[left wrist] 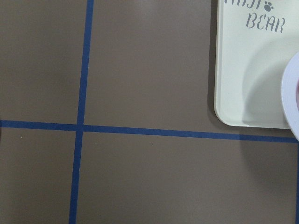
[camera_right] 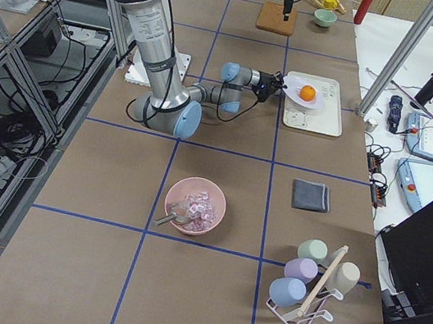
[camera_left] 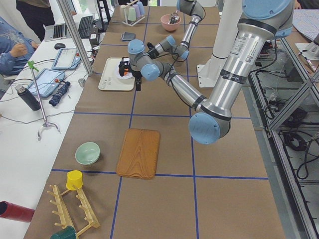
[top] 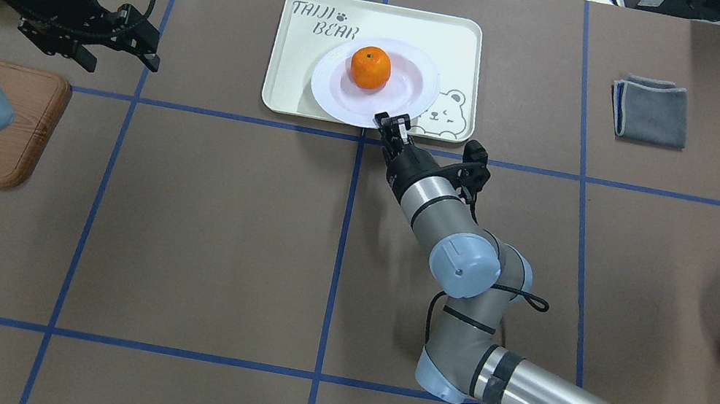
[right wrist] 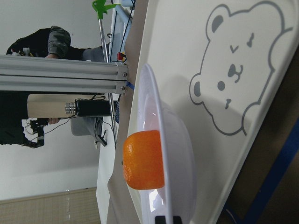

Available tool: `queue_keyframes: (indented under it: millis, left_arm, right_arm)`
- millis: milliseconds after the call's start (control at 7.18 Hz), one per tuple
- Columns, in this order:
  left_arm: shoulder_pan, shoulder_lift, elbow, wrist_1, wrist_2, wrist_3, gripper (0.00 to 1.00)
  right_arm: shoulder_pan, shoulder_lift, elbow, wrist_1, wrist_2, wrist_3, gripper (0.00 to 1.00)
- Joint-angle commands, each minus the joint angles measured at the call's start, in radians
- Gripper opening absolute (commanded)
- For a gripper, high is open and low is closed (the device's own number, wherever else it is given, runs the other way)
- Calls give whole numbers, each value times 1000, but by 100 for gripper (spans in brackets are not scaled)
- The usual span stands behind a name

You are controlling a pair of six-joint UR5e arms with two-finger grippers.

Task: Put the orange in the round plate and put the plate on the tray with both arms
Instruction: 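Carry the plate onto the bear tray and lower it with the right gripper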

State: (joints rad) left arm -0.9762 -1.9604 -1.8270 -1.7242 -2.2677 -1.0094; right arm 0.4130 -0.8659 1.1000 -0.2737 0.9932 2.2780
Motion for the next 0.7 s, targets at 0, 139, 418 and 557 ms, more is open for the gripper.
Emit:
queue_keyframes:
  millis: [0, 139, 418, 557]
  left_arm:
    - [-2, 0, -2, 0, 1, 0, 98]
    - [-6, 0, -3, 0, 2, 0, 98]
    - [-4, -2, -2, 0, 4, 0, 98]
    - [-4, -2, 0, 0, 4, 0, 98]
  right_arm:
    - [3, 53, -54, -73, -42, 93, 0]
    - [3, 57, -66, -73, -44, 100, 0]
    - [12, 62, -77, -91, -44, 126, 0]
    - [13, 71, -83, -91, -44, 126, 0]
